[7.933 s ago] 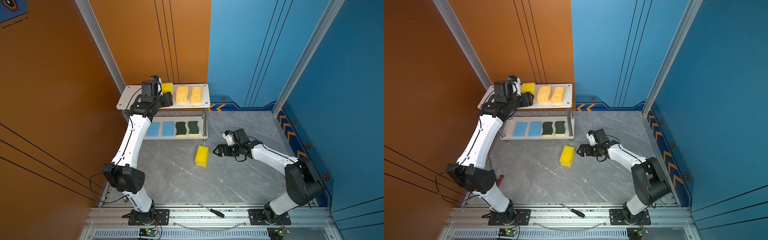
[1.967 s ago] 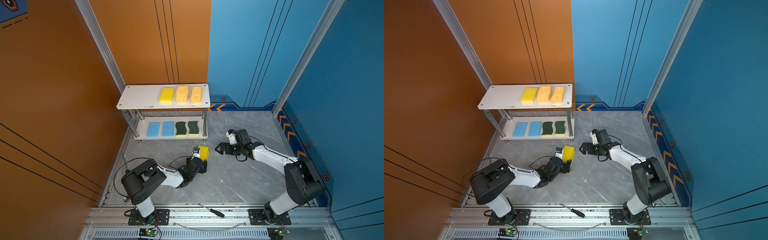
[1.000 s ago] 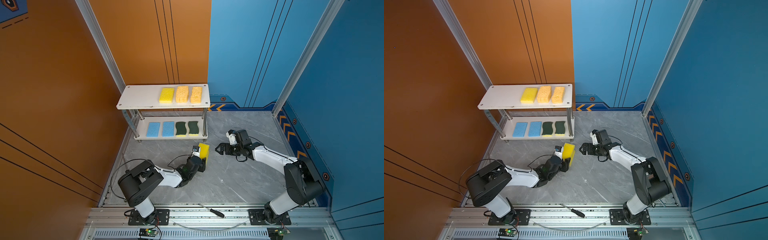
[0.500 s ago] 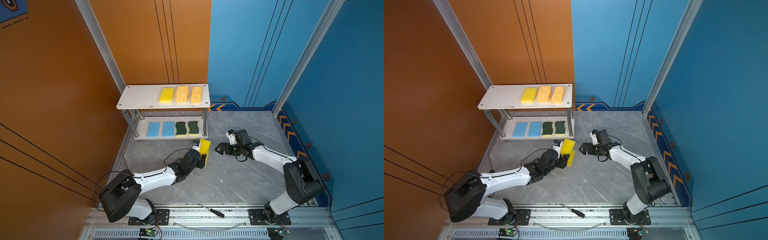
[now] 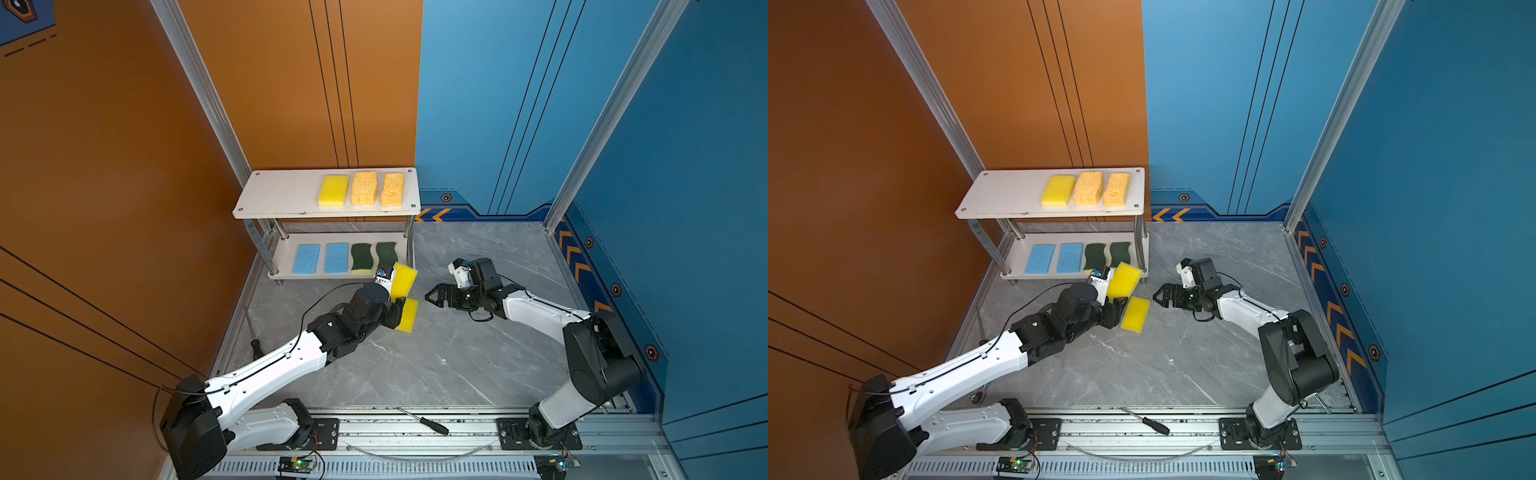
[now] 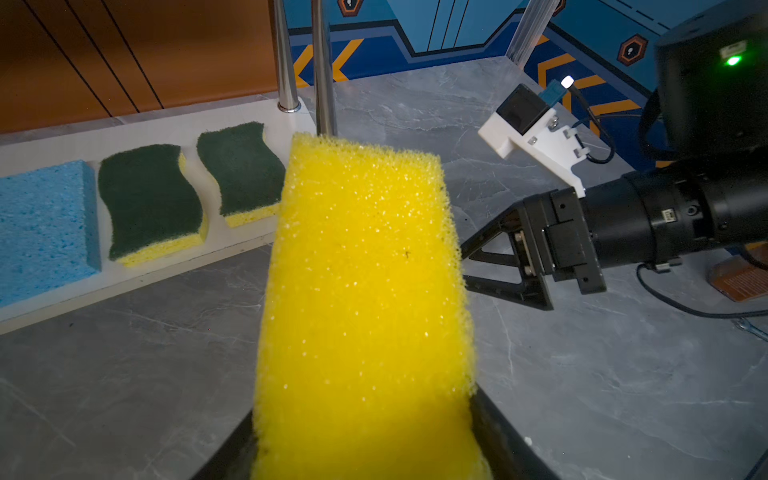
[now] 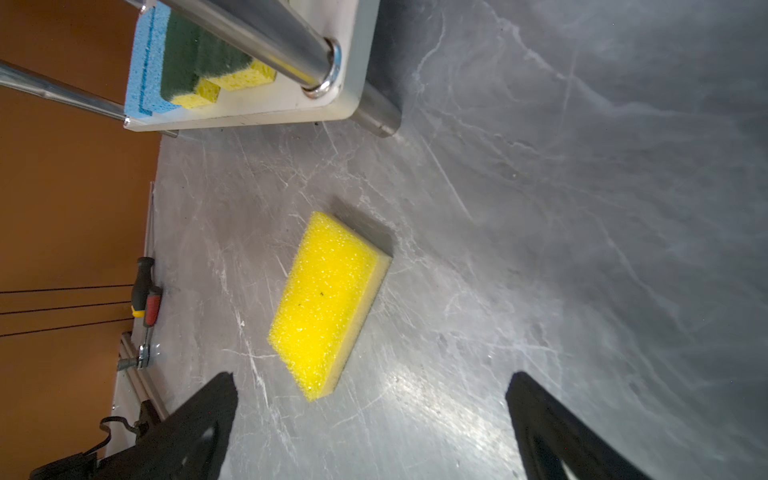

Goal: Place and organize the cleaning sponges onto the shelf
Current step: 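Lift the yellow sponge with the left gripper off the table, then raise the yellow sponge with the left gripper up to the top shelf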

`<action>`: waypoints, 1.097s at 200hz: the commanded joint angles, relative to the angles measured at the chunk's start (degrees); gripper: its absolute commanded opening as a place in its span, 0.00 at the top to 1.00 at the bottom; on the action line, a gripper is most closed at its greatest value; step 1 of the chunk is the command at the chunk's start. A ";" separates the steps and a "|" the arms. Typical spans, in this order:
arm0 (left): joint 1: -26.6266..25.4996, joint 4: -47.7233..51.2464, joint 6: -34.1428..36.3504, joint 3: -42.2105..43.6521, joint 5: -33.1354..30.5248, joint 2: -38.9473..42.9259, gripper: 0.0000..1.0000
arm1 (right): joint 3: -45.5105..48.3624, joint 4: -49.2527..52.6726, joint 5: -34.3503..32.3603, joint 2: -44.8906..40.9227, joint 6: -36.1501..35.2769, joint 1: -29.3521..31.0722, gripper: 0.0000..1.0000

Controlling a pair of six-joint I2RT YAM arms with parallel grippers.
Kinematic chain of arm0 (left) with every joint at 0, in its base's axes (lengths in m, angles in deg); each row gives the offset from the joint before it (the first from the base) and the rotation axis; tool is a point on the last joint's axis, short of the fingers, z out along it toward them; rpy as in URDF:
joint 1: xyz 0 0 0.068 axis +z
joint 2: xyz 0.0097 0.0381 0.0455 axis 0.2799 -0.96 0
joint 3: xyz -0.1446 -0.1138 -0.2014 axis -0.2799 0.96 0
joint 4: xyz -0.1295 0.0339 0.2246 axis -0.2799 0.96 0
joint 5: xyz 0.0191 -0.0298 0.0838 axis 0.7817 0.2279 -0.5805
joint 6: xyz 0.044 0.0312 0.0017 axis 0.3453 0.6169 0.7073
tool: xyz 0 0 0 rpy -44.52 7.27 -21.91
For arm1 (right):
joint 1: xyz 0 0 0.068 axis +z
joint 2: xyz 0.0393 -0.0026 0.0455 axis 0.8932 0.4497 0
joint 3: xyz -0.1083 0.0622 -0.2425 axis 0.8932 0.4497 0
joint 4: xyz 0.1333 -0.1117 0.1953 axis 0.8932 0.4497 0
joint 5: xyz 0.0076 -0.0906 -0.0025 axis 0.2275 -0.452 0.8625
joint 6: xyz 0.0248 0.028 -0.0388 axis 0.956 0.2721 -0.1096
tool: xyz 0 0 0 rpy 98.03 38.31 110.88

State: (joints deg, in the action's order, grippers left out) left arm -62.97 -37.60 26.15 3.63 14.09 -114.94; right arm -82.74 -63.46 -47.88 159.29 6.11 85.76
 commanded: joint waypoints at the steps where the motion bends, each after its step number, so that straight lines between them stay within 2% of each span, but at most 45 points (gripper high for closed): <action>1: 1.12 6.87 1.58 -2.75 -1.94 3.32 0.38 | -0.63 -3.02 3.65 0.71 2.22 -0.24 0.00; 61: 7.11 17.61 4.60 -14.54 -2.83 6.93 0.38 | -0.99 -2.10 4.29 -0.72 2.14 -0.07 0.00; 141: 16.34 19.21 11.57 -26.91 -1.51 5.80 0.37 | -0.72 -1.31 3.54 -0.73 1.97 0.13 0.00; 219: 28.03 18.77 15.96 -39.00 3.05 -1.61 0.36 | -0.67 -1.35 3.44 -0.38 2.15 0.62 0.00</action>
State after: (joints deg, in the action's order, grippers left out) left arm -38.51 -18.82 39.76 -31.65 13.96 -114.22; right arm -82.74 -65.01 -44.49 159.33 7.45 85.89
